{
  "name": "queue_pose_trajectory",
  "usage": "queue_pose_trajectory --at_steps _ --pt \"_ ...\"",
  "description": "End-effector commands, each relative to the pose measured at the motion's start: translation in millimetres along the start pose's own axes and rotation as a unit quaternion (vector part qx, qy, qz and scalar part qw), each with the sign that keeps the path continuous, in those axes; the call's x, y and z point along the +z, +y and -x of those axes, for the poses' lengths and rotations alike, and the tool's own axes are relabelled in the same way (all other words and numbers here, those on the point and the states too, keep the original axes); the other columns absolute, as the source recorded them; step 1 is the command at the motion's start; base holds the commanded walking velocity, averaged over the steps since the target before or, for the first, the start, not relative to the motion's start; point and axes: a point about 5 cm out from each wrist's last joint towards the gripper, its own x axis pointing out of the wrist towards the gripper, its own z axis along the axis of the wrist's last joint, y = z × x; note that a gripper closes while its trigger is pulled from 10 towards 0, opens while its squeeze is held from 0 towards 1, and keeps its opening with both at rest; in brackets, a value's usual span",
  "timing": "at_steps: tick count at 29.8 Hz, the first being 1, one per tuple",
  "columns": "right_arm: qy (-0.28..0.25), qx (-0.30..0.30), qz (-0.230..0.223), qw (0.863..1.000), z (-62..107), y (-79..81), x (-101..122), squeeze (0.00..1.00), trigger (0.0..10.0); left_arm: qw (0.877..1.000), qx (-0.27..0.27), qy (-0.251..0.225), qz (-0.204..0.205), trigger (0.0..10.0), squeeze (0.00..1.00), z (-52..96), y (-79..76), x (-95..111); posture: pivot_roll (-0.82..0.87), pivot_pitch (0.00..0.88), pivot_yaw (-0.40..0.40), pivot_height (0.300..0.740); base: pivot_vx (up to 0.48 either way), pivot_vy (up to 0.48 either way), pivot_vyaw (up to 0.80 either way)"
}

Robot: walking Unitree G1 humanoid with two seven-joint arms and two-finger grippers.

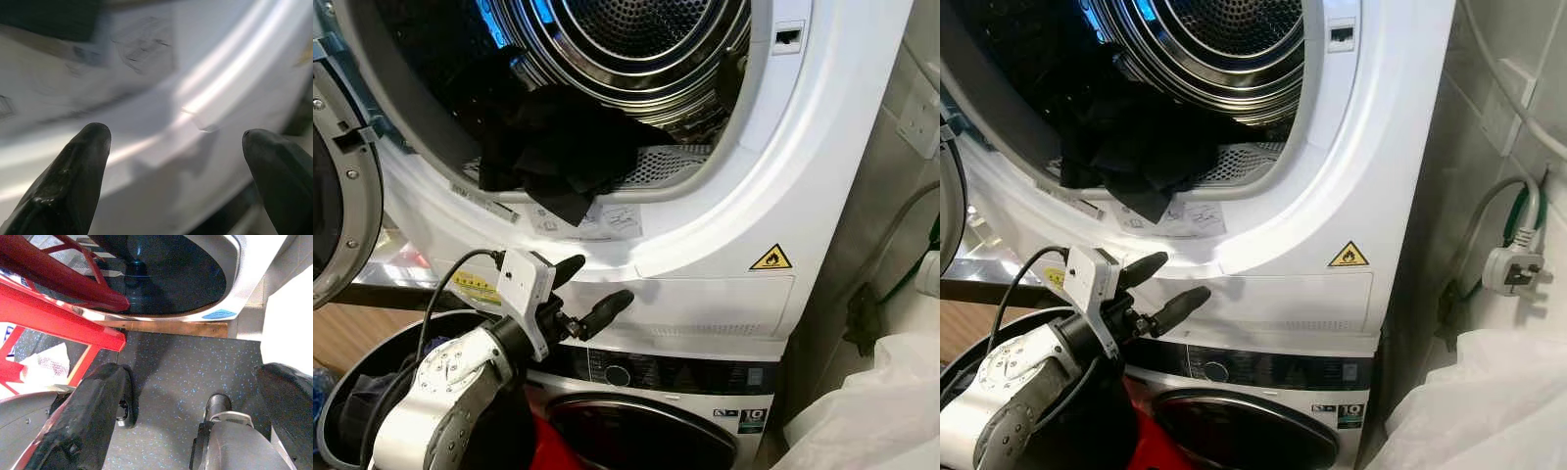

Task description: Clothes washing

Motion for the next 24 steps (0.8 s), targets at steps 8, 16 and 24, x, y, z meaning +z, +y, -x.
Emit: queue_pose_trajectory --at_steps 8,16,24 --pt "0.004 0.014 0.007 1.0 -0.5 9.5 0.7 0.0 10.0 0.995 0.043 -0.053 -0.069 10.0 0.0 -11.2 16.3 21.7 0.06 0.0 0.144 0.74 0.0 0.0 0.0" --pt "0.005 0.013 0.007 1.0 -0.1 8.7 -0.9 0.0 10.0 0.984 0.062 -0.115 -0.118 10.0 0.0 -20.7 19.5 51.3 0.06 0.0 0.148 0.74 0.0 0.0 0.0" --pt "0.006 0.013 0.005 1.0 0.0 9.0 -1.4 0.0 10.0 0.977 0.055 -0.154 -0.135 10.0 0.0 -24.3 21.4 76.9 0.06 0.0 0.149 0.74 0.0 0.0 0.0"
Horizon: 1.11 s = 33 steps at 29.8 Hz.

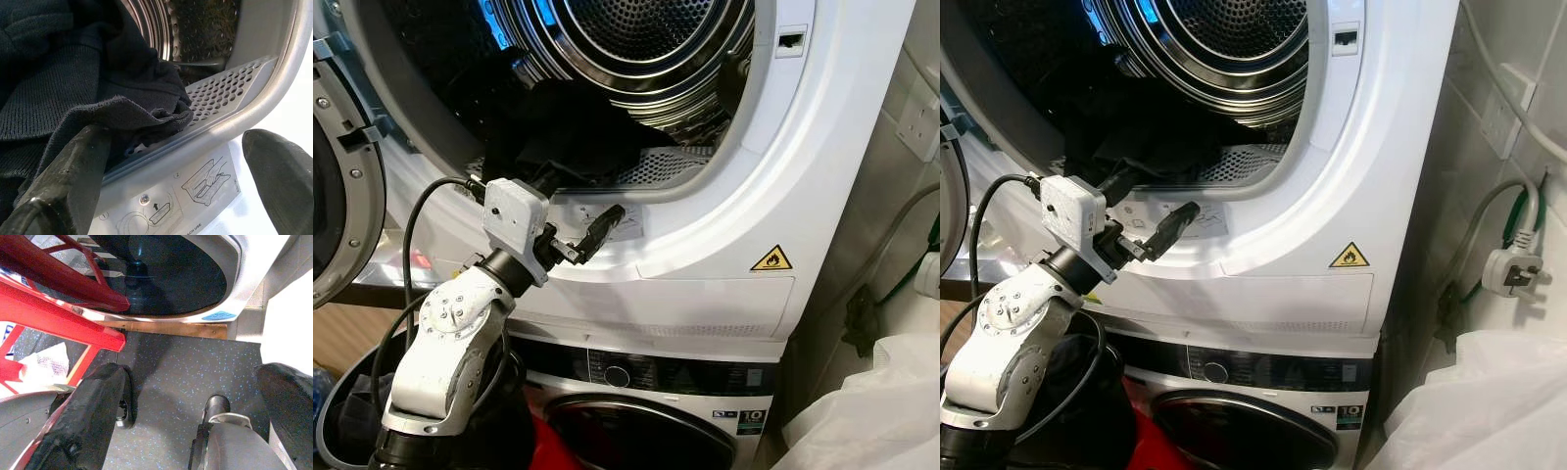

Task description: Clothes washing

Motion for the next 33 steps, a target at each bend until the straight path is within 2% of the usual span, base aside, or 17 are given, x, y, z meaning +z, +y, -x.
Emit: queue_pose_trajectory --at_steps 1,4,6,7,8,9,13,17,20,27,28,33 --pt "0.005 0.01 0.0 1.0 0.2 7.6 -2.0 0.0 10.0 0.999 0.004 -0.032 -0.023 10.0 0.0 -3.8 8.4 19.6 0.06 0.0 0.149 0.74 0.0 0.0 0.0" --pt "0.005 0.011 0.0 1.0 0.2 8.8 -1.7 0.0 10.0 0.999 0.028 -0.024 -0.029 10.0 0.0 -8.7 19.9 19.6 0.06 0.0 0.155 0.74 0.0 0.0 0.0" --pt "0.004 0.011 -0.002 1.0 0.1 9.7 -1.4 0.0 10.0 0.998 0.058 -0.008 -0.031 10.0 0.0 -8.0 29.4 11.9 0.05 0.0 0.159 0.74 0.0 0.0 0.0" --pt "0.004 0.011 -0.002 1.0 0.1 9.7 -1.4 0.0 10.0 0.998 0.058 -0.008 -0.031 10.0 0.0 -8.0 29.4 11.9 0.05 0.0 0.159 0.74 0.0 0.0 0.0" --pt "0.004 0.011 -0.004 1.0 0.1 10.0 -1.5 0.0 10.0 0.995 0.081 0.023 -0.048 10.0 0.0 -4.7 34.7 0.3 0.05 0.0 0.159 0.74 0.0 0.0 0.0" --pt "0.004 0.011 -0.004 1.0 0.1 10.0 -1.5 0.0 10.0 0.995 0.081 0.023 -0.048 10.0 0.0 -4.7 34.7 0.3 0.05 0.0 0.159 0.74 0.0 0.0 0.0" --pt "0.005 0.007 -0.007 1.0 0.4 7.6 -2.7 0.0 10.0 0.994 0.105 0.032 -0.024 10.0 0.0 -6.7 39.9 -7.0 0.04 0.0 0.157 0.74 0.0 0.0 0.0" --pt "0.009 0.007 -0.003 1.0 0.8 6.3 -4.6 0.0 10.0 0.991 0.133 0.028 -0.016 10.0 0.0 -20.3 48.7 -2.9 0.04 0.0 0.16 0.74 0.0 0.0 0.0" --pt "0.007 0.004 -0.008 1.0 0.8 5.5 -4.4 0.0 10.0 0.99 0.141 0.009 0.024 10.0 0.0 -24.9 50.0 1.0 0.04 0.0 0.158 0.74 0.0 0.0 0.0" --pt "0.01 0.006 -0.001 1.0 0.8 4.8 -4.9 0.0 10.0 0.985 0.16 0.0 0.06 10.0 0.0 -39.3 57.5 1.5 0.05 0.0 0.145 0.74 0.0 0.0 0.0" --pt "0.011 0.007 0.001 1.0 0.8 4.9 -4.9 0.0 10.0 0.982 0.171 -0.004 0.085 10.0 0.0 -49.0 63.1 2.5 0.05 0.0 0.141 0.74 0.0 0.0 0.0" --pt "0.009 0.01 0.001 1.0 0.3 6.8 -3.0 0.0 10.0 0.975 0.186 -0.008 0.123 10.0 0.0 -72.0 76.8 3.8 0.04 0.0 0.136 0.74 0.0 0.0 0.0"
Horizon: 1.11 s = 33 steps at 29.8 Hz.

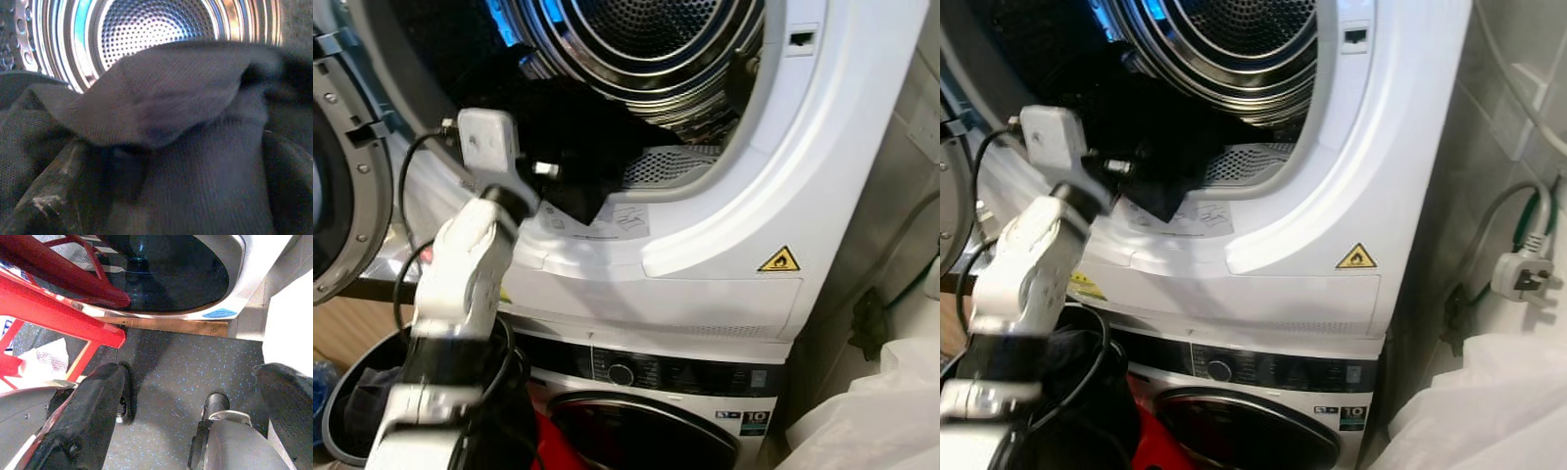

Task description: Clothes washing

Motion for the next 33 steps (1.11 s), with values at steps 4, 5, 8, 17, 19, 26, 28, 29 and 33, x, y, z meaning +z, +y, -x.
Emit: queue_pose_trajectory --at_steps 4,5,8,17,19,26,28,29,33 --pt "0.004 0.012 0.003 1.0 -0.6 7.5 1.2 0.0 10.0 0.999 0.038 0.016 0.013 10.0 0.0 -24.4 13.7 4.0 0.04 0.0 0.134 0.74 0.0 0.0 0.0" --pt "0.003 0.011 0.003 1.0 -0.8 7.5 2.0 0.0 10.0 0.999 0.041 0.022 0.016 10.0 0.0 -29.0 14.6 4.6 0.04 0.0 0.136 0.74 0.0 0.0 0.0" --pt "0.001 0.01 0.002 1.0 -1.1 6.2 3.5 0.0 10.0 0.998 0.038 0.053 0.023 10.0 0.0 -43.9 13.7 3.0 0.03 0.0 0.141 0.74 0.0 0.0 0.0" --pt "0.006 0.008 0.0 1.0 -0.3 5.2 -0.5 0.0 10.0 0.993 -0.041 0.097 0.049 10.0 0.0 -60.7 -12.1 -0.4 0.01 0.0 0.146 0.74 0.0 0.0 0.0" --pt "0.007 0.008 0.0 1.0 -0.1 4.9 -1.0 0.0 10.0 0.994 -0.055 0.085 0.051 10.0 0.0 -65.5 -19.9 5.4 0.01 0.0 0.148 0.74 0.0 0.0 0.0" --pt "0.008 0.004 0.002 1.0 0.4 1.9 -2.8 0.0 10.0 0.988 -0.127 -0.001 0.092 10.0 0.0 -84.5 -68.1 41.0 0.0 0.0 0.141 0.74 0.0 0.0 0.0" --pt "0.007 0.004 0.002 1.0 0.3 1.8 -2.4 0.0 10.0 0.984 -0.156 -0.009 0.087 10.0 0.0 -86.0 -79.8 45.0 0.0 0.0 0.142 0.74 0.0 0.0 0.0" --pt "0.005 0.002 0.001 1.0 0.3 1.7 -2.0 0.0 10.0 0.982 -0.164 -0.015 0.088 10.0 0.0 -86.7 -84.3 46.9 0.0 0.0 0.141 0.74 0.0 0.0 0.0" --pt "0.003 0.0 -0.001 1.0 0.2 1.1 -1.3 0.0 10.0 0.978 -0.188 -0.035 0.086 10.0 0.0 -87.4 -94.5 51.8 -0.01 0.0 0.144 0.74 0.0 0.0 0.0"
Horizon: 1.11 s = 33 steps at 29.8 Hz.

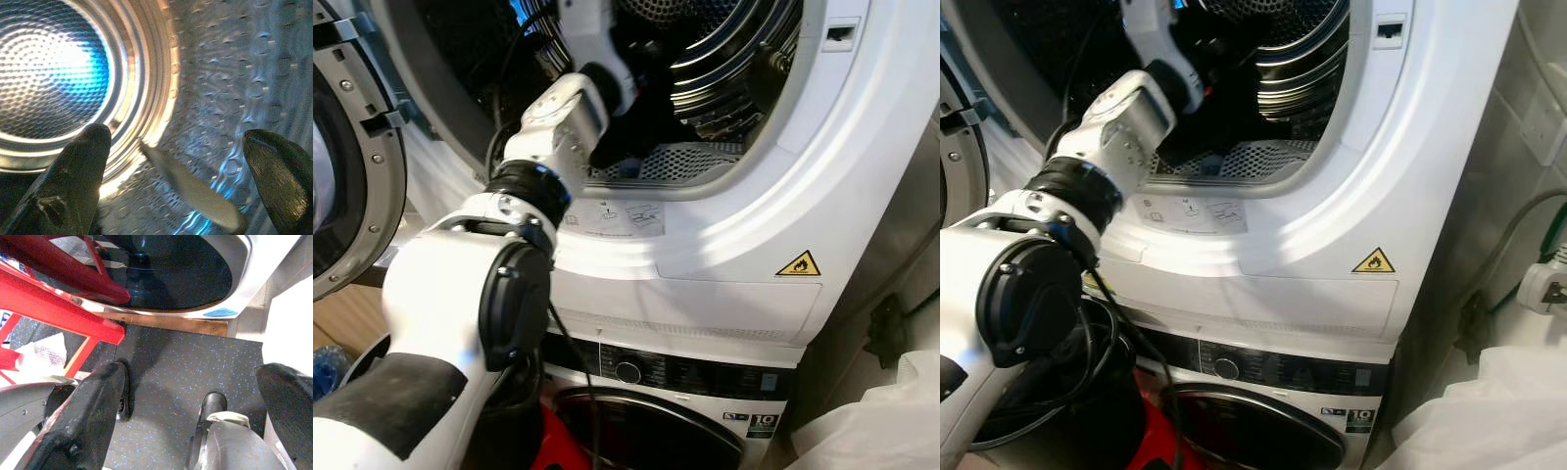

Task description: Clothes washing

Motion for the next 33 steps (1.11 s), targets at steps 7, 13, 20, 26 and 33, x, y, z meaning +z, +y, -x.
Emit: queue_pose_trajectory --at_steps 7,13,20,26,33 --pt "0.005 0.0 -0.004 1.0 1.1 2.3 -4.7 0.0 10.0 0.998 -0.039 0.011 -0.048 10.0 0.0 3.9 1.6 -0.7 -0.01 0.0 0.15 0.74 0.0 0.0 0.0" --pt "0.008 -0.001 -0.009 1.0 1.6 3.7 -7.1 0.0 10.0 0.988 -0.119 0.003 -0.099 10.0 0.0 10.3 0.4 3.6 -0.01 0.0 0.157 0.74 0.0 0.0 0.0" --pt "0.005 0.008 -0.005 1.0 1.2 9.1 -5.4 0.0 10.0 0.948 -0.264 -0.085 -0.158 10.0 0.0 26.1 -20.4 19.4 0.01 0.0 0.158 0.74 0.0 0.0 0.0" --pt "0.003 0.011 -0.003 1.0 0.8 12.2 -3.5 0.0 10.0 0.934 -0.288 -0.095 -0.189 10.0 0.0 54.4 -30.2 10.1 0.0 0.0 0.17 0.74 0.0 0.0 0.0" --pt "0.013 0.009 0.0 1.0 2.7 12.2 -11.4 0.0 10.0 0.953 -0.233 -0.07 -0.18 10.0 0.0 107.2 -37.9 -4.8 0.03 0.0 0.171 0.74 0.0 0.0 0.0"
